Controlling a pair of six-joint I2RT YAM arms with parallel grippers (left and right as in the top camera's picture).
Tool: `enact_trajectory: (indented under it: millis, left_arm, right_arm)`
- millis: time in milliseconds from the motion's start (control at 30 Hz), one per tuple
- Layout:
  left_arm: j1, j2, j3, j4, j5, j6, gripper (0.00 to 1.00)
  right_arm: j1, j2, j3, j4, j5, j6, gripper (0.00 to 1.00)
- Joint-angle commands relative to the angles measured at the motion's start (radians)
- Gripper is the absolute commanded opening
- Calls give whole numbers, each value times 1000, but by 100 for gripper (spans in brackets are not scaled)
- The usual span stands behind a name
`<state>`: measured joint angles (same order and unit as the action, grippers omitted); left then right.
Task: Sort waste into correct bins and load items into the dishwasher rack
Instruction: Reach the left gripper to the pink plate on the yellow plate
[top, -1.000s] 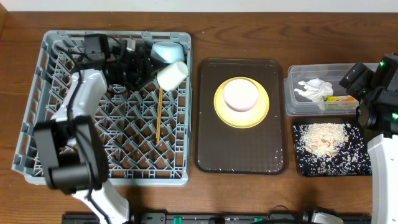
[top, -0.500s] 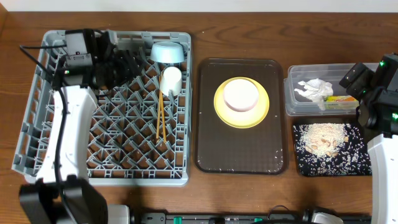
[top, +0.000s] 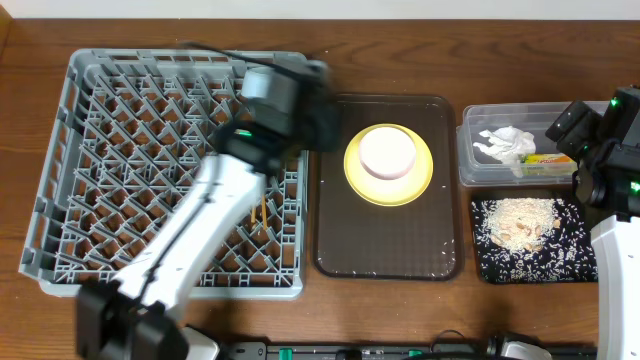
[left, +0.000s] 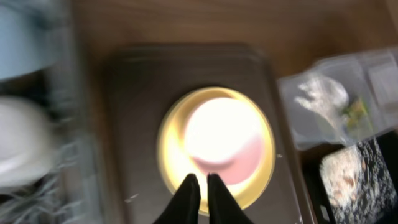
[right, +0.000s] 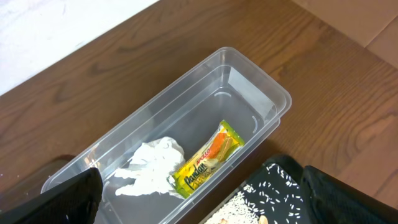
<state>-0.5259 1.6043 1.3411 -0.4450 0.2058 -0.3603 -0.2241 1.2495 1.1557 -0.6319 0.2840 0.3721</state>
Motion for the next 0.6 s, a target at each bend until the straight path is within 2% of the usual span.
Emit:
enact_trajectory:
  millis: [0, 133, 233, 400, 567]
  left_arm:
    - [-110, 91, -4, 71, -121, 8, 14]
    - [-206, 203, -4, 185, -170, 8, 17]
    - [-250, 275, -4, 251, -170, 8, 26]
    - [-272, 355, -4, 335, -174, 10, 35]
    - [-270, 401, -4, 363, -174, 84, 38]
  right_arm:
    - [-5, -6, 7, -1, 3, -3, 99]
    - [-5, -6, 7, -1, 3, -3, 99]
    - [-5, -6, 7, -1, 3, -3, 99]
    - [-5, -6, 7, -1, 3, -3, 99]
    - [-5, -6, 7, -1, 3, -3, 99]
